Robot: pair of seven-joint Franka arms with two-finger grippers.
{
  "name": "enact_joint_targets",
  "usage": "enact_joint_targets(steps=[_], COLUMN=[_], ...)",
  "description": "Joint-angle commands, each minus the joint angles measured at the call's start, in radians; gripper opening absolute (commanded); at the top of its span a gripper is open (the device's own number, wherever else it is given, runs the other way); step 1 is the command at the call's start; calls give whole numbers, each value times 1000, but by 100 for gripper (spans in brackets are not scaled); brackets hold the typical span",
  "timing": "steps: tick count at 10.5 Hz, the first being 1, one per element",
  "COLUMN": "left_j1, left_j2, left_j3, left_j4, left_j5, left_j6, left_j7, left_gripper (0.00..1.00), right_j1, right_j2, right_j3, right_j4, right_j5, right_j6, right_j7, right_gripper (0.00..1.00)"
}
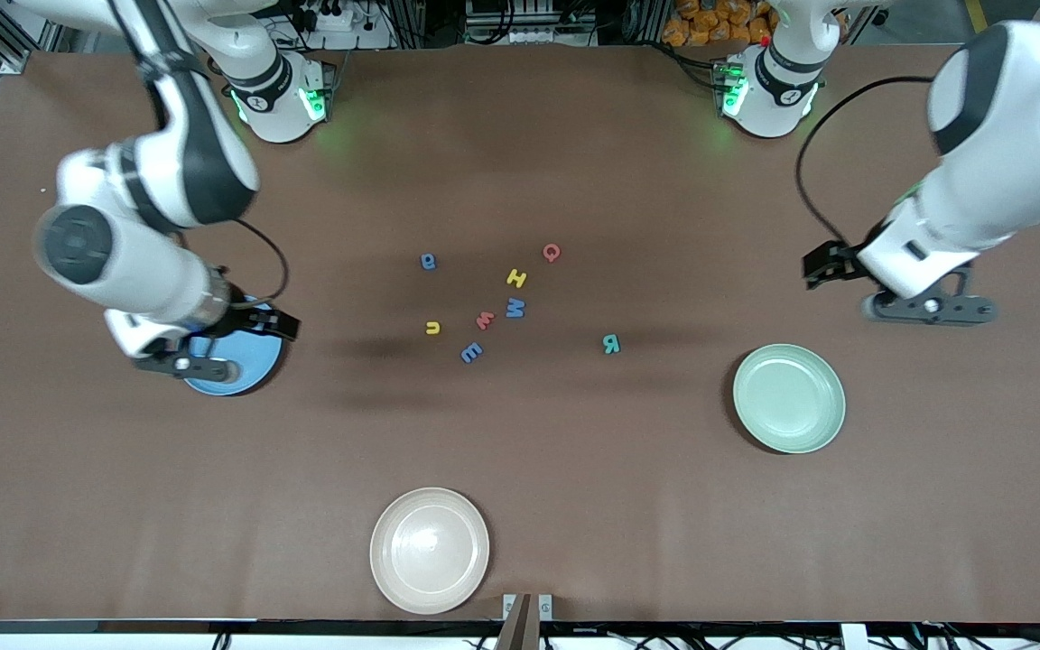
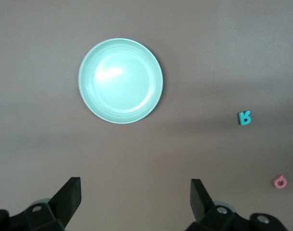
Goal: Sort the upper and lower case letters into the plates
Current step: 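Move both grippers down to the blue a and the teal K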
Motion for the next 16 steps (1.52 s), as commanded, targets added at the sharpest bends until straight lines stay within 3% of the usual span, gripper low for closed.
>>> enact_joint_targets(steps=[1, 6, 8, 11, 13, 16], left_j1=[-31, -204, -281, -315, -335, -347], left_j2=[17, 177, 253, 335, 373, 442], left_j3=[-48, -61, -62, -61, -61, -62], left_j4=[-41, -87, -82, -78, -78, -76], left_j5=[-9, 89, 177, 192, 205, 327], left_j6=[62, 245, 294, 394, 444, 493], left_j7=[-198, -685, -856, -915, -937, -941], left_gripper=[100, 100, 100, 100, 100, 99], right_j1=[55, 218, 288, 374, 409, 450], right_j2=[-13, 81, 90, 91, 91, 91], right_j3=[-5, -3, -3, -3, -3, -3], right_j4=[-154, -202, -283, -391, -422, -506], right_j5=[47, 122, 122, 133, 133, 133], right_j6=[154, 195, 310, 510, 540, 670], right_j7=[39, 86, 88, 138, 138, 138], right_gripper=[100, 100, 100, 100, 100, 98])
